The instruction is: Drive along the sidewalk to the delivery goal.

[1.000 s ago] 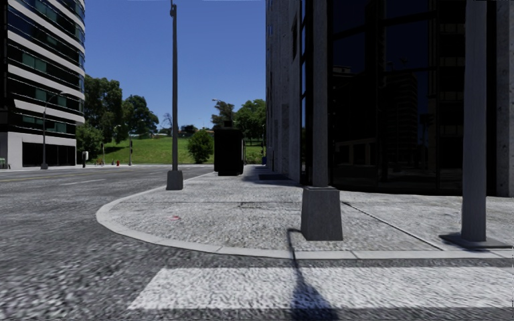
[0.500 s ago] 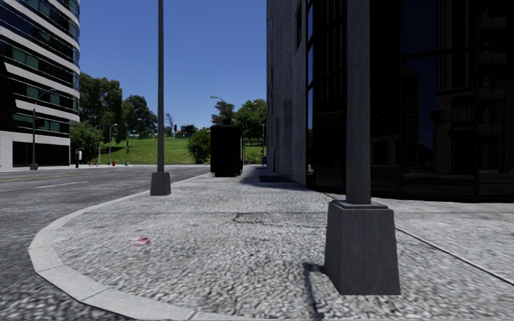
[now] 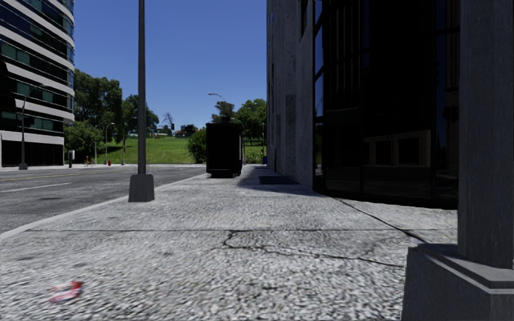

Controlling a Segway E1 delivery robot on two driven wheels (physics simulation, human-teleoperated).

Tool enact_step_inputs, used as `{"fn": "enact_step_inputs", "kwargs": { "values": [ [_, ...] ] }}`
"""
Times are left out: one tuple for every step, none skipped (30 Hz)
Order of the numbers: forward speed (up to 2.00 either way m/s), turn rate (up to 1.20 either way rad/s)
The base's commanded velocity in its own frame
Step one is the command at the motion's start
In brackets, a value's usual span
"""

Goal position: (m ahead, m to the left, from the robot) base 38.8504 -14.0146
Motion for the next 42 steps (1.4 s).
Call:
{"fn": "enact_step_inputs", "kwargs": {
  "values": [
    [1.34,0.0],
    [1.28,0.0],
    [1.25,0.0],
    [1.24,0.0],
    [1.24,0.0],
    [1.24,0.0],
    [1.24,0.0],
    [1.24,0.0],
    [1.24,0.0],
    [1.24,0.0],
    [1.24,0.0],
    [1.24,0.0],
    [1.24,0.0],
    [1.24,0.0],
    [1.24,0.0],
    [1.24,0.0],
    [1.24,0.0],
    [1.24,0.0],
    [1.24,0.0],
    [1.24,0.0],
    [1.24,0.0],
    [1.24,0.0],
    [1.24,0.0],
    [1.24,0.0],
    [1.24,0.0],
    [1.25,0.0],
    [1.25,0.0],
    [1.25,0.0],
    [1.25,0.0],
    [1.26,0.0],
    [1.27,0.0],
    [1.27,0.0],
    [1.27,0.0],
    [1.27,0.0],
    [1.27,0.0],
    [1.27,0.0],
    [1.27,0.0],
    [1.27,0.0],
    [1.28,0.0],
    [1.28,0.0],
    [1.34,0.0],
    [1.6,0.0]
  ]
}}
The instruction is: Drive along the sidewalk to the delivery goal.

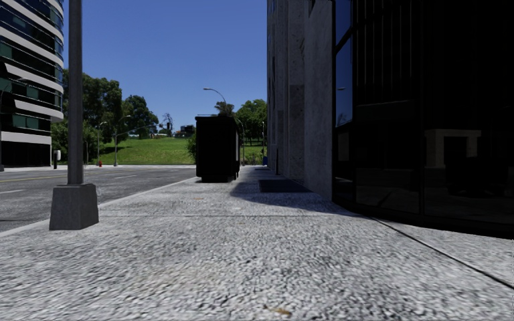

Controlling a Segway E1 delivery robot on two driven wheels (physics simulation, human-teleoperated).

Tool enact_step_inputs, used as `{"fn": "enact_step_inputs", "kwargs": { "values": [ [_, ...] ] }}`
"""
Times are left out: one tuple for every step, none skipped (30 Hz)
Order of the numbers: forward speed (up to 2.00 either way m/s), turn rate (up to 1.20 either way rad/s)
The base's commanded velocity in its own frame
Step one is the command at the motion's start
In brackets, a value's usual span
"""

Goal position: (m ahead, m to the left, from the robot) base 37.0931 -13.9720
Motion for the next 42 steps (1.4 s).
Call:
{"fn": "enact_step_inputs", "kwargs": {
  "values": [
    [2.0,0.0],
    [2.0,0.0],
    [2.0,0.0],
    [2.0,0.0],
    [2.0,0.0],
    [2.0,0.0],
    [2.0,0.0],
    [2.0,0.0],
    [2.0,0.0],
    [2.0,0.0],
    [2.0,0.0],
    [2.0,0.0],
    [2.0,0.0],
    [2.0,0.0],
    [2.0,0.0],
    [2.0,0.0],
    [2.0,0.0],
    [2.0,0.0],
    [2.0,0.0],
    [2.0,0.0],
    [2.0,0.0],
    [2.0,0.0],
    [2.0,0.0],
    [2.0,0.0],
    [2.0,0.0],
    [2.0,0.0],
    [2.0,0.0],
    [2.0,0.0],
    [2.0,0.0],
    [2.0,0.0],
    [2.0,0.0],
    [2.0,0.0],
    [2.0,0.0],
    [2.0,0.0],
    [2.0,0.0],
    [2.0,0.0],
    [2.0,0.0],
    [2.0,0.0],
    [2.0,0.0],
    [2.0,0.0],
    [2.0,0.0],
    [2.0,0.0]
  ]
}}
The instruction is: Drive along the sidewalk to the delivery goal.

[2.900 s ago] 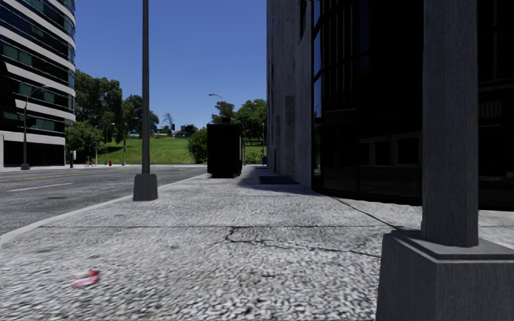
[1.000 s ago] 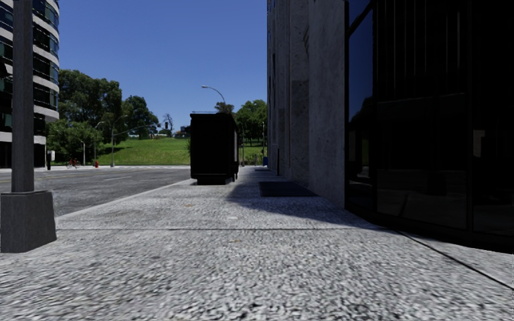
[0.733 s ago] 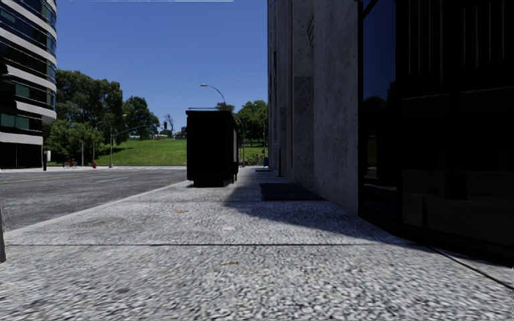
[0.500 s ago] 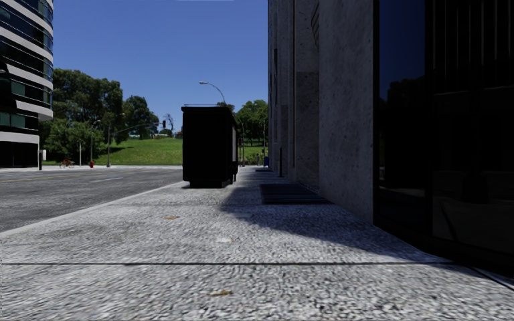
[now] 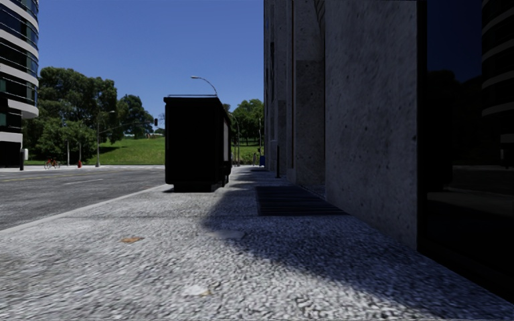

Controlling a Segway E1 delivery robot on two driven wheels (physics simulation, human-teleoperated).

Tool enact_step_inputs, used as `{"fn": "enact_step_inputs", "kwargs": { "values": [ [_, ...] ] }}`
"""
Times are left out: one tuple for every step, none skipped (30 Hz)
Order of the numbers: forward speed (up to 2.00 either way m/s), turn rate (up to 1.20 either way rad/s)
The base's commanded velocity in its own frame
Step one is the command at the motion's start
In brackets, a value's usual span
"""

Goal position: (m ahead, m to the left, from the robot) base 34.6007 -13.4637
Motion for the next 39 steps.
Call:
{"fn": "enact_step_inputs", "kwargs": {
  "values": [
    [2.0,0.0],
    [2.0,0.0],
    [2.0,0.0],
    [2.0,0.0],
    [2.0,0.0],
    [2.0,0.0],
    [2.0,0.0],
    [2.0,0.0],
    [2.0,0.0],
    [2.0,0.0],
    [2.0,0.0],
    [2.0,0.0],
    [2.0,0.0],
    [2.0,0.0],
    [2.0,0.0],
    [2.0,0.0],
    [2.0,0.0],
    [2.0,0.0],
    [2.0,0.0],
    [2.0,0.0],
    [2.0,0.0],
    [2.0,0.0],
    [2.0,0.0],
    [2.0,0.0],
    [2.0,0.0],
    [2.0,0.0],
    [2.0,0.0],
    [2.0,0.0],
    [2.0,0.0],
    [2.0,0.0],
    [2.0,0.0],
    [2.0,0.0],
    [2.0,0.0],
    [2.0,0.0],
    [2.0,0.0],
    [2.0,0.0],
    [2.0,0.0],
    [2.0,0.0],
    [2.0,0.0]
  ]
}}
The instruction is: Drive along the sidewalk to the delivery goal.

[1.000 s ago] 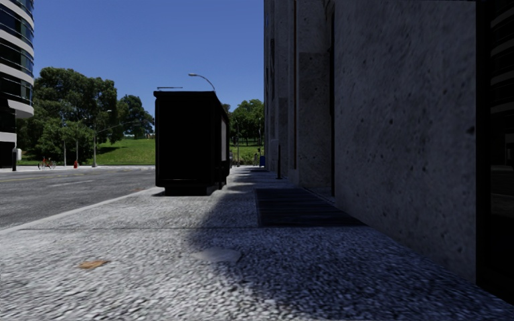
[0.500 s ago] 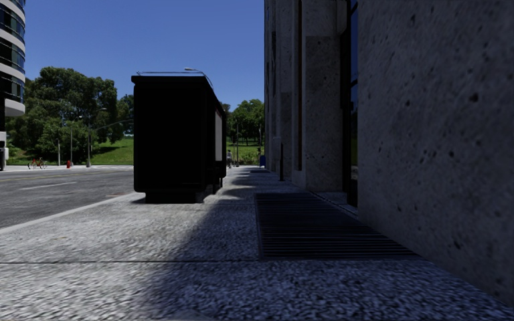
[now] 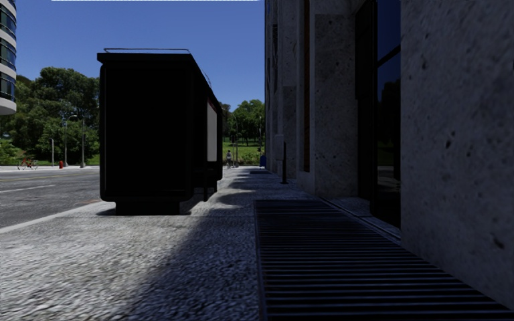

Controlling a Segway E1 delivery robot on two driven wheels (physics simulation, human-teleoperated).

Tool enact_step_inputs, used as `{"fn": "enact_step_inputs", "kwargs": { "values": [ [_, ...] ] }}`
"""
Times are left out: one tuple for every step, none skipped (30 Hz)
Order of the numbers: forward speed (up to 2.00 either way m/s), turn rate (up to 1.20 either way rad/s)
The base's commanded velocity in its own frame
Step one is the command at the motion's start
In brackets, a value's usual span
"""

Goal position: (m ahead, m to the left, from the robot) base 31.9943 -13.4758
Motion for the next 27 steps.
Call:
{"fn": "enact_step_inputs", "kwargs": {
  "values": [
    [2.0,0.0],
    [2.0,0.0],
    [2.0,0.0],
    [2.0,0.0],
    [2.0,0.0],
    [2.0,0.0],
    [2.0,0.0],
    [2.0,0.0],
    [2.0,0.0],
    [2.0,0.0],
    [2.0,0.0],
    [2.0,0.0],
    [2.0,0.0],
    [2.0,0.0],
    [2.0,0.0],
    [2.0,0.0],
    [2.0,0.0],
    [2.0,0.0],
    [2.0,0.0],
    [2.0,0.0],
    [2.0,0.0],
    [2.0,0.0],
    [2.0,0.0],
    [2.0,0.0],
    [2.0,0.0],
    [2.0,0.0],
    [2.0,0.0]
  ]
}}
